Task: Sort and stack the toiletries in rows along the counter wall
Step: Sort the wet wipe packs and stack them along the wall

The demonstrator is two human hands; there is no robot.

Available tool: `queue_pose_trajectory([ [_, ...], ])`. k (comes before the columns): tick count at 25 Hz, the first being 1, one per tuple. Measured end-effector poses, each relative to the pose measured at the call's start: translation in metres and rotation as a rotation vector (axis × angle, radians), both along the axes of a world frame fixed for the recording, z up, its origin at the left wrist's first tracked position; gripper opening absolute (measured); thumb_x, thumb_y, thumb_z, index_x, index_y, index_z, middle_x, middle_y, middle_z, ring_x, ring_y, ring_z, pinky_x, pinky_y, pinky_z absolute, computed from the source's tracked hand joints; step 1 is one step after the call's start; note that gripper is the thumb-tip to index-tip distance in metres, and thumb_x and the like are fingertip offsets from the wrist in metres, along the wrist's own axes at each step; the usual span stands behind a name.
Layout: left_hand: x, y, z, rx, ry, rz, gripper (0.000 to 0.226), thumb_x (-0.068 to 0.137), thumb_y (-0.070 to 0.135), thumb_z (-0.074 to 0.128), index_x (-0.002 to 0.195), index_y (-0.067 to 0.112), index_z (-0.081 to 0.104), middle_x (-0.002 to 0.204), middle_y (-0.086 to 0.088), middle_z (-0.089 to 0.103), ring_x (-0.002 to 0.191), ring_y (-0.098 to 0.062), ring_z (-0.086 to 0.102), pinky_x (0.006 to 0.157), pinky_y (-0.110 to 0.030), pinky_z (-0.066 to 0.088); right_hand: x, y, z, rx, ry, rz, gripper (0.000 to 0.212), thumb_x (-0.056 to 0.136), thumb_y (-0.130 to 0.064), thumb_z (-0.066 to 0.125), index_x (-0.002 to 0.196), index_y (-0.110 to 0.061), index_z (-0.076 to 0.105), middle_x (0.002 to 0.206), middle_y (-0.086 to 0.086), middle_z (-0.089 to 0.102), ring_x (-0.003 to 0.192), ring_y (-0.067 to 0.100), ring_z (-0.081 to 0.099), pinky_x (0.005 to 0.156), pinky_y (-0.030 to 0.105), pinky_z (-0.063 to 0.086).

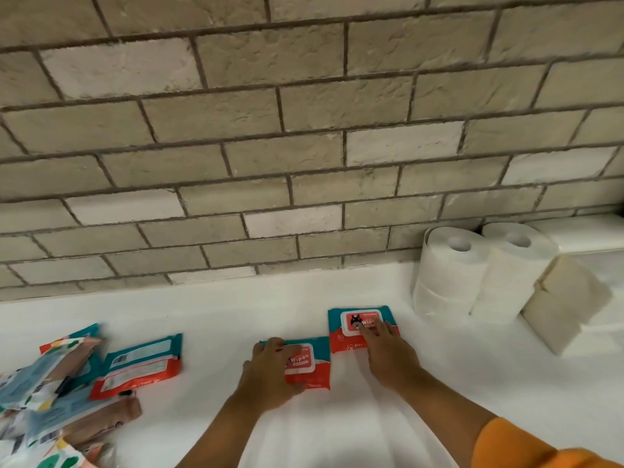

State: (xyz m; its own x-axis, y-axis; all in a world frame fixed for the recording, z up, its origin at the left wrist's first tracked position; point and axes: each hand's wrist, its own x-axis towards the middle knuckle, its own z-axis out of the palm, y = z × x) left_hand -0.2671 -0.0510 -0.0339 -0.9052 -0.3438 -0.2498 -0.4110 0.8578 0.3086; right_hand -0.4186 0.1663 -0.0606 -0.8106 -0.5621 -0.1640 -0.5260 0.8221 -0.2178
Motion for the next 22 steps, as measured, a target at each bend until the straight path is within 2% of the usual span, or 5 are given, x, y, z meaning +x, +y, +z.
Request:
queue_pose_trajectory([
  [5,-0.02,0.007,-0.029,-0.021,0.237,0.138,0.064,0.086,0.061,0.064,0.143,0.037,0.049,0.143,0.007,0.048,0.132,-0.017,0.045,0.11,-0.035,0.046,-0.017,0.016,0.003,-0.019,0.014,-0.031,0.064,0.106,-0.036,0.049,0.162,-0.035,0.017,0.17,-0.001,0.015,0.157,0.029,0.018,0.12,0.047,0.034],
  [9,-0.052,0.017,-0.029,-0.079,0.215,0.126,0.061,0.093,0.057,0.058,0.148,0.034,0.044,0.15,0.008,0.044,0.14,-0.017,0.041,0.117,-0.037,0.038,-0.04,0.033,0.0,-0.015,-0.025,-0.066,0.068,0.105,-0.04,0.048,0.162,-0.036,0.011,0.171,-0.001,0.01,0.158,0.03,0.013,0.121,0.048,0.032],
  [15,-0.107,0.035,-0.029,0.268,0.14,0.066,0.049,0.094,0.051,0.06,0.14,0.052,0.043,0.155,0.008,0.037,0.141,-0.016,0.041,0.116,-0.041,0.041,-0.07,0.045,-0.002,0.021,-0.077,-0.007,0.068,0.105,-0.046,0.042,0.162,-0.038,0.005,0.172,-0.005,0.001,0.159,0.027,-0.001,0.127,0.05,0.011],
  [17,-0.123,0.031,-0.039,0.244,0.141,0.017,0.038,0.094,0.052,0.06,0.129,0.059,0.048,0.155,0.002,0.041,0.141,-0.023,0.043,0.115,-0.048,0.041,-0.074,0.046,-0.001,0.034,-0.093,0.002,0.071,0.104,-0.048,0.043,0.162,-0.038,0.003,0.172,-0.007,-0.003,0.159,0.027,-0.005,0.127,0.052,0.009],
  [22,-0.115,0.056,-0.007,-0.091,0.103,0.012,0.062,0.097,0.051,0.053,0.153,0.039,0.028,0.16,0.009,0.031,0.149,-0.02,0.031,0.12,-0.05,0.032,-0.06,0.057,0.008,-0.03,-0.091,0.01,0.075,0.102,-0.046,0.045,0.161,-0.042,-0.002,0.172,-0.006,-0.008,0.158,0.027,-0.011,0.126,0.049,0.002],
])
